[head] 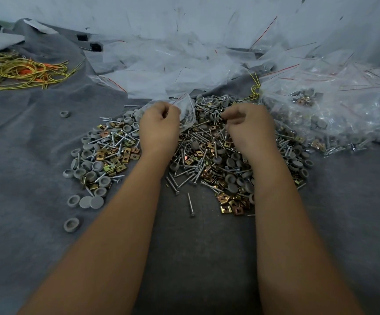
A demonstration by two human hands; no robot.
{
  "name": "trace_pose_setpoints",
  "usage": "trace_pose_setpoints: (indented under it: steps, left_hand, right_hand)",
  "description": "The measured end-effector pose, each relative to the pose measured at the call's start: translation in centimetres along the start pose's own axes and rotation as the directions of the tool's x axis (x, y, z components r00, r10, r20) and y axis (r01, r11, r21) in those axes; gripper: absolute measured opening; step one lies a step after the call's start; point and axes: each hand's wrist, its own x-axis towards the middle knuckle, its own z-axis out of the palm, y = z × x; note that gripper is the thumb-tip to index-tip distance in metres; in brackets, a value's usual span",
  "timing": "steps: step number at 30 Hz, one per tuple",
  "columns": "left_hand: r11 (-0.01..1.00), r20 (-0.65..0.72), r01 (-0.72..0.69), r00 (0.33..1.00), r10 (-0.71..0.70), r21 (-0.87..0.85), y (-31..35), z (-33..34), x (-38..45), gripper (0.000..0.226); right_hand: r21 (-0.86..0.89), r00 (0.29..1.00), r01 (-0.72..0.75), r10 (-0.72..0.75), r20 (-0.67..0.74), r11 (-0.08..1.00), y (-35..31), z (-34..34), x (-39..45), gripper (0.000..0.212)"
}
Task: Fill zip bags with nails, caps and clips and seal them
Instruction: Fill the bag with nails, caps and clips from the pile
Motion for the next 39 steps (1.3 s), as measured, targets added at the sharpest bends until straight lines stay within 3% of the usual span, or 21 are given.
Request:
trace_pose_setpoints:
  steps: [5,8,11,15,20,24,31,35,39]
  left_hand:
    - [1.0,0.007,0.009,1.0,-0.009,-0.008,0.0,0.0,0.0,0.024]
    - [1.0,0.005,0.007,1.0,-0.007,0.0,0.1,0.0,0.0,0.024]
    - [1.0,0.003,0.008,1.0,-0.008,0.005,0.1,0.0,0.0,0.023]
    - [1.0,0.012,0.009,1.0,-0.009,0.002,0.1,0.0,0.0,0.022]
    - [1.0,0.01,0.009,1.0,-0.009,0.003,0.1,0.0,0.0,0.023]
    - [1.0,0.016,0.011,1.0,-0.011,0.006,0.1,0.0,0.0,0.022]
    - [1.0,0.018,0.016,1.0,-0.016,0.005,0.1,0.0,0.0,0.023]
    - [1.0,0.02,0.007,1.0,-0.007,0.02,0.1,0.0,-0.1,0.024]
    - [0.998,0.032,-0.015,0.999,0.013,0.057,0.1,0.0,-0.1,0.02]
  right_hand:
    - [-0.128,0.999,0.031,-0.026,0.041,0.991,-0.5,-0.7,-0.3,0.027]
    - [-0.231,0.952,0.084,-0.01,0.305,0.969,-1.1,-1.1,-0.7,0.012]
    - [-0.317,0.899,0.122,0.031,0.436,0.941,-1.3,-1.1,-0.8,0.025]
    - [-0.259,0.927,0.111,-0.006,0.374,0.959,-1.3,-1.2,-0.7,0.009]
    - [-0.359,0.96,0.121,-0.017,0.28,0.926,-1.3,-0.9,-0.7,0.031]
    - [-0.419,0.981,0.13,-0.054,0.189,0.899,-1.3,-0.9,-0.6,0.028]
    - [-0.555,0.939,0.195,0.009,0.344,0.809,-1.4,0.3,-0.8,0.021]
    - [-0.468,0.957,0.188,-0.054,0.284,0.863,-1.5,0.0,-1.0,0.009]
    - [-0.237,0.989,0.139,-0.123,0.081,0.961,-1.4,0.2,-0.8,0.006]
